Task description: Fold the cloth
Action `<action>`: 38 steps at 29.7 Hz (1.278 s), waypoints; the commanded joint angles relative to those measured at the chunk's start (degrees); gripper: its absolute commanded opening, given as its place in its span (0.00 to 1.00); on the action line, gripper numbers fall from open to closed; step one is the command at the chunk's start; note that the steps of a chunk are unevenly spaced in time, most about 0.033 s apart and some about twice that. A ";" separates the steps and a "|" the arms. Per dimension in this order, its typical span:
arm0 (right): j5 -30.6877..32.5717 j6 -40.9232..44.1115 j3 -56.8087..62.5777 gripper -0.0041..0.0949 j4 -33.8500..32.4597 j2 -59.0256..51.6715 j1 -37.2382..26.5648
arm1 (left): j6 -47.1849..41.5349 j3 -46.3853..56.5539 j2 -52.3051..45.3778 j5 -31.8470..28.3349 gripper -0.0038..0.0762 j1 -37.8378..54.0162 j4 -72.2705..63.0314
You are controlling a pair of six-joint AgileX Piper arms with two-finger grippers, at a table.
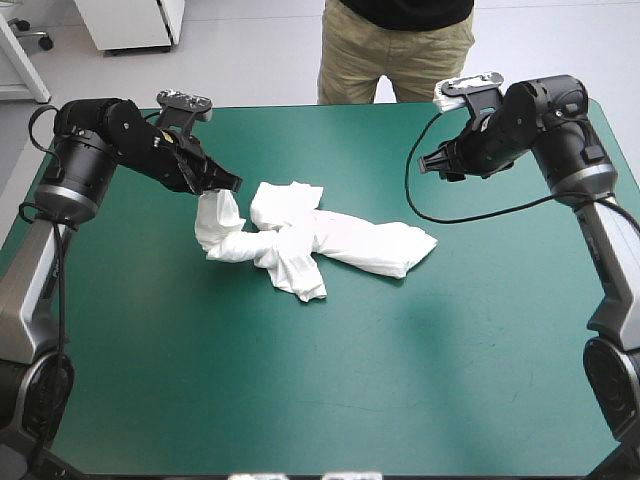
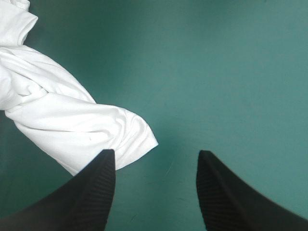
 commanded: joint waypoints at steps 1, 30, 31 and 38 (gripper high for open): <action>-0.11 -0.52 -1.77 0.53 -0.34 -2.46 -0.12 | -0.49 -1.59 -2.57 1.86 0.04 -0.15 -1.35; -1.92 -4.66 6.85 0.53 2.61 7.42 -0.12 | -0.52 -1.59 -2.57 1.93 0.04 -0.15 -1.35; -1.96 -4.66 6.85 0.53 2.86 8.27 -0.12 | -0.52 -1.59 -2.57 1.93 0.04 -0.15 -1.35; -2.75 -5.38 6.85 0.53 4.80 13.13 -0.01 | -0.52 -1.59 -2.57 1.93 0.04 -0.15 -1.35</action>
